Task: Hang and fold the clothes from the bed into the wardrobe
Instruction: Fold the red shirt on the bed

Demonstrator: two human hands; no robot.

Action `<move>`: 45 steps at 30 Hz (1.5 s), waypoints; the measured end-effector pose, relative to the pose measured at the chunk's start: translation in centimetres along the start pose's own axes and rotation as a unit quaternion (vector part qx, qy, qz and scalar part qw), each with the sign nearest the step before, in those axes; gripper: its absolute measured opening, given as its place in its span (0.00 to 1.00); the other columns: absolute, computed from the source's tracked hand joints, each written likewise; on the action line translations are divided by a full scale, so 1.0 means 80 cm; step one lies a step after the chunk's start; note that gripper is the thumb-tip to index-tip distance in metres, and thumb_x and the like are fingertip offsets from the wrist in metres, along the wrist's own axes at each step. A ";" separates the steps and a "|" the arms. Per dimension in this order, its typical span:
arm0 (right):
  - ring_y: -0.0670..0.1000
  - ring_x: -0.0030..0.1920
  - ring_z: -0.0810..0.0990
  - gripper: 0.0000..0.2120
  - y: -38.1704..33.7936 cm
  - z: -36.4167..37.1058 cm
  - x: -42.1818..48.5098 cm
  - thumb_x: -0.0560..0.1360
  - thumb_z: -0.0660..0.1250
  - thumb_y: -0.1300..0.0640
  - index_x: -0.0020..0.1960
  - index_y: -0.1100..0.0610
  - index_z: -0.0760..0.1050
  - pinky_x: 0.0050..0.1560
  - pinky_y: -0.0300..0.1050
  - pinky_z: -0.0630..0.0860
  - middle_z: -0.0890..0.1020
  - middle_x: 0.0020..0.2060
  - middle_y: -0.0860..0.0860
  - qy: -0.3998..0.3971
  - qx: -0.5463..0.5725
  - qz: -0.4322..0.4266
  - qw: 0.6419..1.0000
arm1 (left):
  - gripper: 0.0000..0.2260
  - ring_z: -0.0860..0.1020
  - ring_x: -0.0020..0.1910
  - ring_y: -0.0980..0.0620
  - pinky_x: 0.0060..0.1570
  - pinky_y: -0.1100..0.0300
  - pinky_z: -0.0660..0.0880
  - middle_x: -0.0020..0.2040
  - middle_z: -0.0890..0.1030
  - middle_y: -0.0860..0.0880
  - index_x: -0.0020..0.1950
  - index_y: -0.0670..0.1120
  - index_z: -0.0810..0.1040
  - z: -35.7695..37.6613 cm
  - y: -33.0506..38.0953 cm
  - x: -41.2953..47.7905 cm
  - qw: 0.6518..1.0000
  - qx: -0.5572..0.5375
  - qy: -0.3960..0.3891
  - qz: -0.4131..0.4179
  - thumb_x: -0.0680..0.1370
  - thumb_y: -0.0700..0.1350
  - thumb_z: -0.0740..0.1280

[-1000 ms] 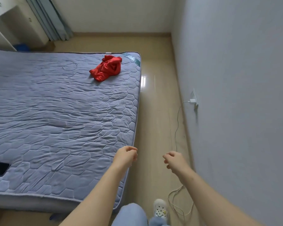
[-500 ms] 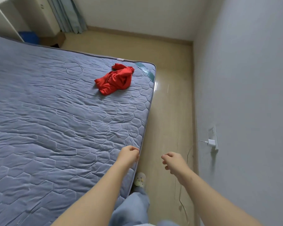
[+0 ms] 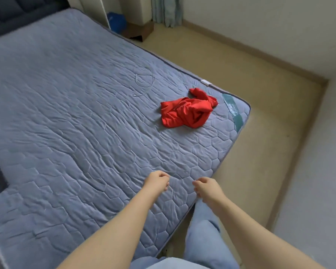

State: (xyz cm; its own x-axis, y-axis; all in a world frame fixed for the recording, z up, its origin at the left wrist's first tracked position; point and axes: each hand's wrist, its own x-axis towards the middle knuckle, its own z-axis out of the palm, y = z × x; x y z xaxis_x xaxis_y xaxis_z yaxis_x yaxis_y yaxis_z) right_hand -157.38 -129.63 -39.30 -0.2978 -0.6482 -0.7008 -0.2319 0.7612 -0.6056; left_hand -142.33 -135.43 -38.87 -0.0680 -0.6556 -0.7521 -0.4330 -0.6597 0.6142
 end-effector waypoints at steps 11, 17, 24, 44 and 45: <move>0.52 0.38 0.71 0.13 -0.113 -0.046 0.219 0.75 0.58 0.61 0.51 0.69 0.75 0.38 0.43 0.65 0.74 0.37 0.55 -0.159 -0.203 -0.013 0.966 | 0.09 0.73 0.30 0.56 0.25 0.66 0.65 0.33 0.76 0.52 0.39 0.49 0.74 0.036 0.079 0.135 0.964 -0.159 0.153 -0.151 0.77 0.40 0.59; 0.50 0.31 0.70 0.11 -0.160 -0.033 0.342 0.73 0.56 0.62 0.33 0.56 0.68 0.29 0.39 0.64 0.72 0.29 0.50 -0.157 -0.267 -0.016 0.951 | 0.09 0.76 0.31 0.53 0.24 0.68 0.67 0.32 0.77 0.52 0.38 0.50 0.75 0.054 0.101 0.241 0.950 -0.197 0.175 -0.170 0.75 0.39 0.59; 0.56 0.47 0.73 0.07 -0.153 0.003 0.467 0.74 0.56 0.60 0.45 0.57 0.73 0.46 0.43 0.68 0.77 0.47 0.57 -0.149 -0.371 -0.094 0.912 | 0.10 0.81 0.47 0.45 0.48 0.57 0.76 0.42 0.83 0.47 0.35 0.54 0.75 0.093 0.088 0.379 0.958 -0.164 0.159 -0.173 0.75 0.43 0.61; 0.59 0.59 0.72 0.13 -0.148 -0.029 0.611 0.72 0.60 0.57 0.55 0.56 0.75 0.60 0.51 0.60 0.79 0.54 0.59 0.014 -0.625 -0.231 0.745 | 0.08 0.75 0.32 0.56 0.26 0.70 0.68 0.36 0.76 0.51 0.49 0.47 0.74 0.132 0.071 0.437 0.918 -0.316 0.163 -0.174 0.79 0.37 0.56; 0.59 0.58 0.73 0.13 -0.137 -0.021 0.596 0.73 0.60 0.56 0.55 0.55 0.75 0.60 0.51 0.60 0.79 0.54 0.58 -0.011 -0.603 -0.234 0.762 | 0.08 0.75 0.32 0.56 0.29 0.67 0.68 0.36 0.76 0.51 0.49 0.47 0.74 0.130 0.069 0.432 0.913 -0.328 0.165 -0.179 0.79 0.38 0.57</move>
State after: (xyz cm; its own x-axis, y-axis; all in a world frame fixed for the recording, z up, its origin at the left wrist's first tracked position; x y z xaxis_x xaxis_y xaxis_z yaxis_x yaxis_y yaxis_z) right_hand -170.61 -168.84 -65.44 0.0914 -0.8439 -0.5287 -0.9949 -0.0996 -0.0130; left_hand -156.45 -157.88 -63.95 0.2929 -0.3582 -0.8865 0.2639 -0.8609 0.4350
